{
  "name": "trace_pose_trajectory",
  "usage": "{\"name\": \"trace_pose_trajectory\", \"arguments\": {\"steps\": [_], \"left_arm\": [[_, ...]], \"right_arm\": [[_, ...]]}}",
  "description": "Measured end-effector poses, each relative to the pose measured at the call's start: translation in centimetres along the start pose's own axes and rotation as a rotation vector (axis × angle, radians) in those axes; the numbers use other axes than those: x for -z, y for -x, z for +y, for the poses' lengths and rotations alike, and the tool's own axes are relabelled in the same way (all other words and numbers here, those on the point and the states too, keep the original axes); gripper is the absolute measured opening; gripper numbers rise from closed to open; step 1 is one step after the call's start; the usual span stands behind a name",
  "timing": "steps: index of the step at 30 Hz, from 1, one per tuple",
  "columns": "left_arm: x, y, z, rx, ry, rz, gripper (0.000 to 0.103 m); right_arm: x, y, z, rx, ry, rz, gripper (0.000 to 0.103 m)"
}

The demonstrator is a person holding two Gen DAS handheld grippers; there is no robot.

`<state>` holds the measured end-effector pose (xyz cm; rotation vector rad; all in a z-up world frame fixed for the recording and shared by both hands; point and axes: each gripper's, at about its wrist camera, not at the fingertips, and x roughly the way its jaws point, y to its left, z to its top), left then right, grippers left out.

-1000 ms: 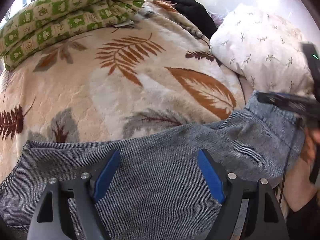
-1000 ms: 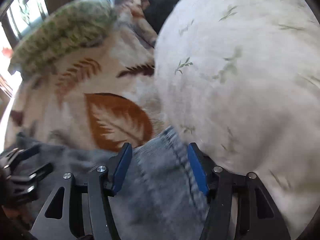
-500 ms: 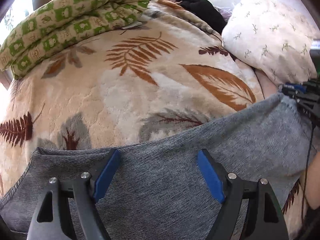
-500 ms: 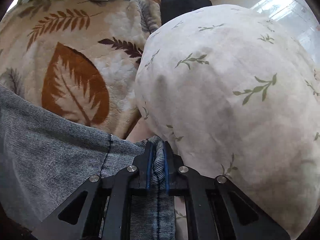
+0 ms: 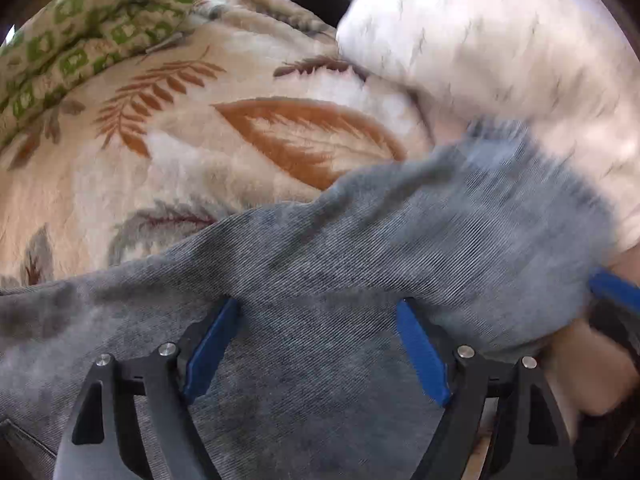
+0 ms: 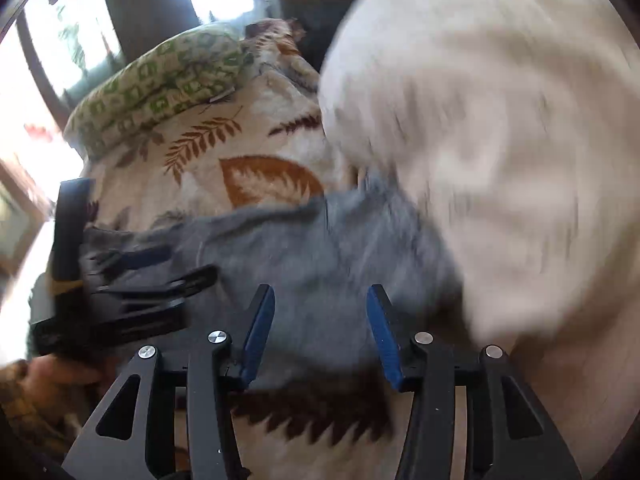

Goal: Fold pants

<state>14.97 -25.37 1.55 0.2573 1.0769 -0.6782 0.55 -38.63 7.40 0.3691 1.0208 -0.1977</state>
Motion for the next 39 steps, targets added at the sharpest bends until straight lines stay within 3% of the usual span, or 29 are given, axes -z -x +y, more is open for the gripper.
{"name": "trace_pose_trajectory", "arguments": {"steps": [2,4,8,11,12,13,16,19,22,24,27,30,32,34,37,39], "left_arm": [[0.0,0.3,-1.0,-0.021,-0.028,0.002,0.089],[-0.1,1.4,-0.8,0.033,0.004,-0.012,0.087],[-0.6,3.2,0.4,0.051,0.066,-0.084,0.087],[-1.1,1.7,0.6,0.055,0.09,-0.04,0.086],[-1.0,0.2,0.6,0.053,0.092,0.015,0.086],[-0.7,-0.7,0.2,0.015,0.064,0.032,0.086],[0.0,-0.6,-1.9,-0.071,-0.057,0.008,0.087],[0.4,1.0,0.0,0.03,0.038,-0.044,0.077],[0.4,1.4,2.1,0.033,0.14,-0.072,0.075],[0.6,0.6,2.5,0.028,0.141,-0.049,0.074],[0.9,-0.1,1.2,-0.038,0.051,-0.063,0.076],[1.1,0.2,1.0,-0.033,0.056,-0.067,0.076],[0.9,0.9,2.0,0.017,0.121,-0.079,0.067],[1.0,0.6,2.6,0.011,0.132,-0.066,0.062],[1.1,-0.2,0.9,-0.087,-0.018,-0.04,0.061],[0.6,0.4,1.7,-0.041,0.028,-0.011,0.06]], "right_arm": [[1.8,-0.8,-1.0,-0.036,-0.102,0.015,0.047],[1.9,-1.5,-1.3,-0.061,-0.154,0.031,0.048],[1.6,-2.2,-2.3,-0.06,-0.235,0.03,0.056],[1.4,-3.1,-2.0,-0.058,-0.261,-0.009,0.061],[1.5,-3.3,-2.0,-0.051,-0.267,-0.023,0.062],[1.5,-3.5,-1.9,-0.042,-0.275,-0.035,0.063],[1.3,-4.5,-1.6,-0.031,-0.287,-0.055,0.065],[1.8,-3.6,-2.4,-0.068,-0.333,-0.07,0.064],[2.1,-2.2,-3.1,-0.063,-0.385,-0.108,0.063],[1.8,-1.9,-2.8,-0.025,-0.363,-0.137,0.063],[0.8,-3.0,-2.8,-0.002,-0.338,-0.14,0.063],[-0.2,-4.1,-2.9,-0.006,-0.322,-0.135,0.047],[-0.5,-4.2,-3.5,-0.04,-0.322,-0.12,0.016],[-0.5,-3.8,-3.4,-0.057,-0.307,-0.125,0.014],[-1.2,-2.3,-0.8,-0.081,-0.177,-0.166,0.013],[-1.5,-1.1,1.4,-0.1,-0.083,-0.196,0.013]]}}
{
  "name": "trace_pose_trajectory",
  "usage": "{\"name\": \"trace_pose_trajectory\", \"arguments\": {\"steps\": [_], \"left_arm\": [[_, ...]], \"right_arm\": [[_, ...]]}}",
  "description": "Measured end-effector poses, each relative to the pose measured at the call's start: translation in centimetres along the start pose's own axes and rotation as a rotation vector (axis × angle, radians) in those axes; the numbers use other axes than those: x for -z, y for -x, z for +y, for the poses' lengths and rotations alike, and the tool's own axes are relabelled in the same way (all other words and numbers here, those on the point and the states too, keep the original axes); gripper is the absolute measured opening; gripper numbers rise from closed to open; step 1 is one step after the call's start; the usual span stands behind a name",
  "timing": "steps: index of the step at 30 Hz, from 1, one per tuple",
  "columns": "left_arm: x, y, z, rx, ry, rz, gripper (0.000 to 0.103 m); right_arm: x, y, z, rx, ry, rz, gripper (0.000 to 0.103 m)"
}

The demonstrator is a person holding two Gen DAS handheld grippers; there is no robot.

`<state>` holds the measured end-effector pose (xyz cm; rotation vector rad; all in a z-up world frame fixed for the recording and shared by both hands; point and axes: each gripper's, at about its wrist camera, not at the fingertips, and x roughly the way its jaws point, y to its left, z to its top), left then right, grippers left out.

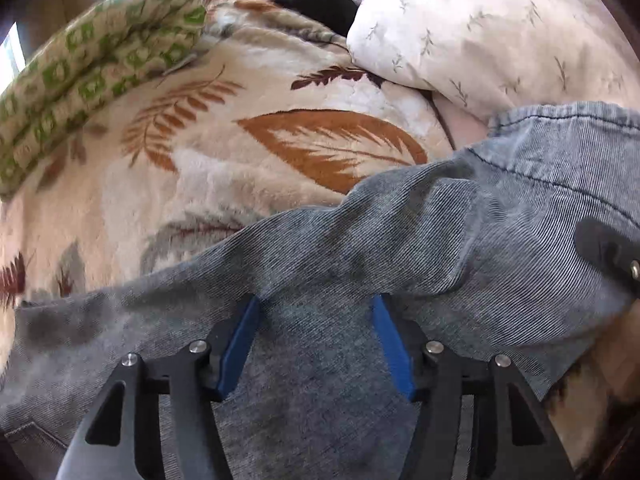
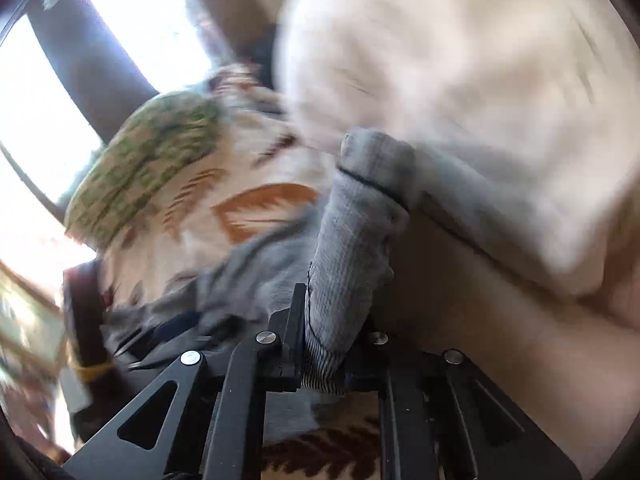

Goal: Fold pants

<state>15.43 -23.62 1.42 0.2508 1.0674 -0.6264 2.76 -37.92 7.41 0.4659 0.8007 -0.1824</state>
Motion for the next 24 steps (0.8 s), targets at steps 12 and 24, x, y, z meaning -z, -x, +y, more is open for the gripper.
{"name": "trace_pose_trajectory", "arguments": {"steps": [12,24], "left_arm": [[5.3,8.3,16.6,0.17,0.401,-0.036,0.068],[5.5,7.2,16.0,0.201,0.406,-0.053,0.079]], "right_arm": [[4.6,-0.1,12.6,-0.216,0.54,0.033,0.013],[13.6,-2.7,15.5,-0.169,0.936,0.119,0.027]]}}
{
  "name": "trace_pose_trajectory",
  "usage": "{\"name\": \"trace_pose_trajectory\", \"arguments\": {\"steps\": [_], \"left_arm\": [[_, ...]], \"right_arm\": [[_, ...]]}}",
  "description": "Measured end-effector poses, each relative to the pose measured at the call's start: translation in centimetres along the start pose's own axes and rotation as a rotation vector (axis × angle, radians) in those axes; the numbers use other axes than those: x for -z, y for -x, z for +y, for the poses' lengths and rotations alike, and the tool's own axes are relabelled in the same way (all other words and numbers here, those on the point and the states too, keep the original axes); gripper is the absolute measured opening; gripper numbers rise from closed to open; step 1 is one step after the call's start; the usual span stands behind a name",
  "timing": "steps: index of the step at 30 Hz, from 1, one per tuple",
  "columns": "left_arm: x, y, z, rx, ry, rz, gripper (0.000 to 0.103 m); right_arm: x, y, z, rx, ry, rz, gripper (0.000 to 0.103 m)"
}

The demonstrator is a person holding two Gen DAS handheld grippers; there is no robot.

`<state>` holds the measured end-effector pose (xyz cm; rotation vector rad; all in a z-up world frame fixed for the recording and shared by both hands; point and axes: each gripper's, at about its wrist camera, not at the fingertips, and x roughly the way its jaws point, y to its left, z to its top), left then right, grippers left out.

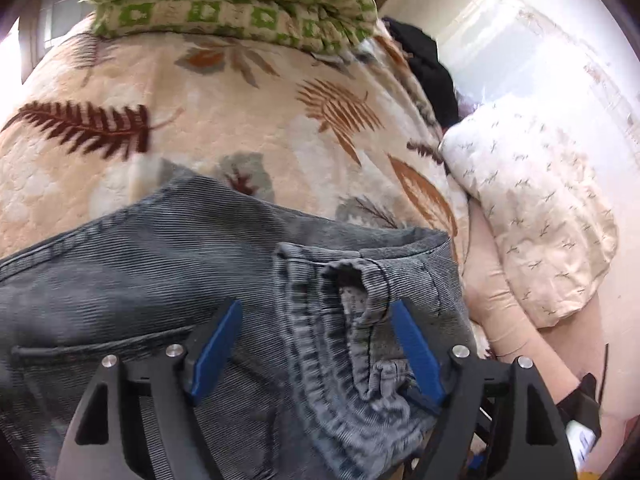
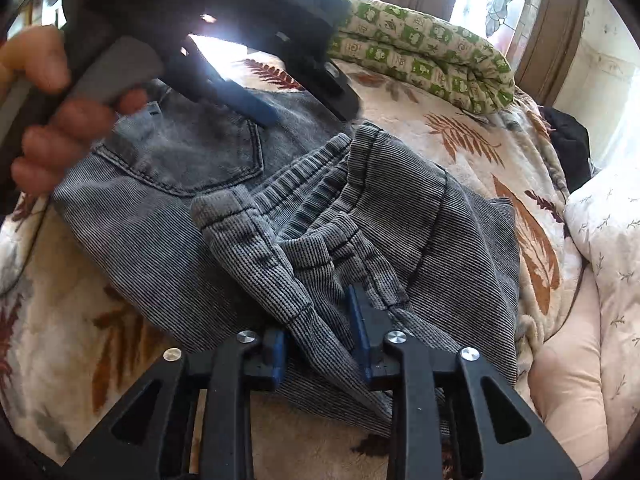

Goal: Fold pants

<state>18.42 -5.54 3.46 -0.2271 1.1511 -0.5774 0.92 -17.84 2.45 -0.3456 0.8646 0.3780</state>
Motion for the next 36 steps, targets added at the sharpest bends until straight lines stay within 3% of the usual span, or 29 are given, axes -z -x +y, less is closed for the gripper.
{"name": "trace_pose_trajectory", "arguments": {"steps": [3,4,5,7,10,14,17,19,20,22,26,30,33,36], "left_arm": [[-0.5,-1.7,-1.7,-0.061,-0.04,0.001,0.078],[-0.7,-2.3,-2.2,-0.079,-0.054,0.004,0.067],[-0.8,-2.9,-2.5,-0.101,-0.068,0.01,0.038],[-0.9,-3.4,-3.0,-0.194,-0.094,0.0,0.009],[-1.0,-1.9,-1.6,-0.17,-0.031,-0.036,0.007],[-0.3,-0.4,0.1,-0.192,-0.013,-0.056,0.007],[0.6,-1.3,0.9,-0.241,-0.028,-0.04,0.008],[0.8,-1.0,1.2,-0.219,-0.011,-0.06,0.008],[0.8,-0.7,1.2,-0.208,-0.005,-0.06,0.008],[0.6,0.1,0.9,-0.197,-0.013,-0.066,0.008],[0.3,2.2,-1.1,-0.204,-0.085,-0.112,0.008],[-0.3,1.7,-3.4,-0.213,-0.148,-0.109,0.008],[-0.7,0.8,-4.2,-0.254,-0.138,-0.115,0.008],[-0.8,0.5,-4.0,-0.234,-0.107,-0.114,0.008]], "right_arm": [[0.2,0.7,0.5,0.001,0.017,-0.031,0.027],[0.0,0.3,0.6,0.003,0.021,-0.025,0.027],[0.0,-0.1,0.6,-0.003,0.017,-0.012,0.02],[-0.3,-0.6,0.3,-0.015,-0.005,0.003,0.015],[-0.8,0.6,0.4,-0.036,-0.012,-0.033,0.014],[-1.3,1.7,1.8,-0.1,0.01,-0.083,0.014],[-0.5,-0.9,3.0,-0.116,0.056,-0.012,0.017],[-0.4,-1.2,2.8,-0.119,0.053,-0.022,0.018],[-0.6,-1.0,2.5,-0.126,0.041,-0.021,0.024],[-1.2,-0.6,1.3,-0.171,-0.013,-0.003,0.035],[-2.1,3.1,-1.5,-0.272,-0.163,-0.079,0.036],[-2.6,4.4,-3.6,-0.226,-0.254,-0.146,0.036],[-2.6,2.7,-5.3,-0.168,-0.346,-0.121,0.036],[-1.9,0.1,-5.4,-0.185,-0.399,-0.043,0.035]]}}
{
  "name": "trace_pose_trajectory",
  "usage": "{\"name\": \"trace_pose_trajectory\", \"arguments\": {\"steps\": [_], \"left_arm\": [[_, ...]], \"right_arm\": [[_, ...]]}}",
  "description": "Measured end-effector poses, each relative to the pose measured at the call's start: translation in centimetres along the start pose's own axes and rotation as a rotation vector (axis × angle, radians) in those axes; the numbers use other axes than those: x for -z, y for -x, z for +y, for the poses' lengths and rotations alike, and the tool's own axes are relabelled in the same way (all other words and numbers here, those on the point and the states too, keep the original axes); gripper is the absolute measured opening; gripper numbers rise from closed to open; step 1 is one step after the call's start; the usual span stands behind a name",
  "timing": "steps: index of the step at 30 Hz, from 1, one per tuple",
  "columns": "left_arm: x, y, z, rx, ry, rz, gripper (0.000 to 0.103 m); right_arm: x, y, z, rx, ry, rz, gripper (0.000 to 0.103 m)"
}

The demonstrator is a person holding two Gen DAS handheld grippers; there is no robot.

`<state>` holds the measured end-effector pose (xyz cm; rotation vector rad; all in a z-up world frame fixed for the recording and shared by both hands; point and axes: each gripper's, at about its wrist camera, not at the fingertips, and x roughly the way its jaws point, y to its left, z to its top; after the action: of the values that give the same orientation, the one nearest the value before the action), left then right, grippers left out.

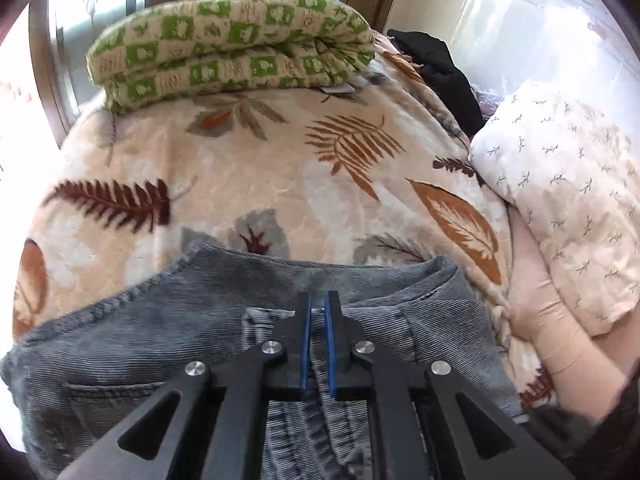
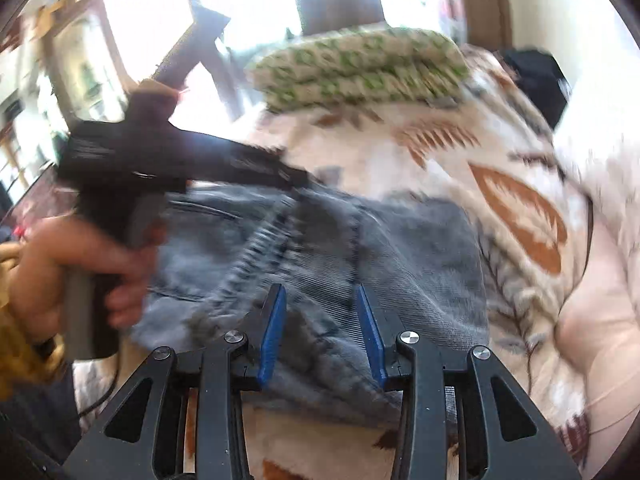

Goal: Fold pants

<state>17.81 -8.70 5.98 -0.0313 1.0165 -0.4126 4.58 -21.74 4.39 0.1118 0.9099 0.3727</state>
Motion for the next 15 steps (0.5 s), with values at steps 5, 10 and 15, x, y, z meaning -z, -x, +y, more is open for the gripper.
{"name": "trace_pose_trajectory", "arguments": {"steps": [5,10,15], "left_arm": [[1.4,-3.1,-0.1,-0.044,-0.036,0.076,0.009],[2.2,-3.7,-0.2,-0.06,-0.066,0.045,0.011],[1.7,-1.2,0.7,-0.01,-0.034,0.06,0.016]], "right_arm": [[3.0,-2.1,3.0,-0.013,0.111,0.096,0.032],[2.8,-2.6,2.1,-0.048,0.078,0.101,0.032],[2.1,-1.7,2.2,-0.027,0.068,0.098,0.034]]}}
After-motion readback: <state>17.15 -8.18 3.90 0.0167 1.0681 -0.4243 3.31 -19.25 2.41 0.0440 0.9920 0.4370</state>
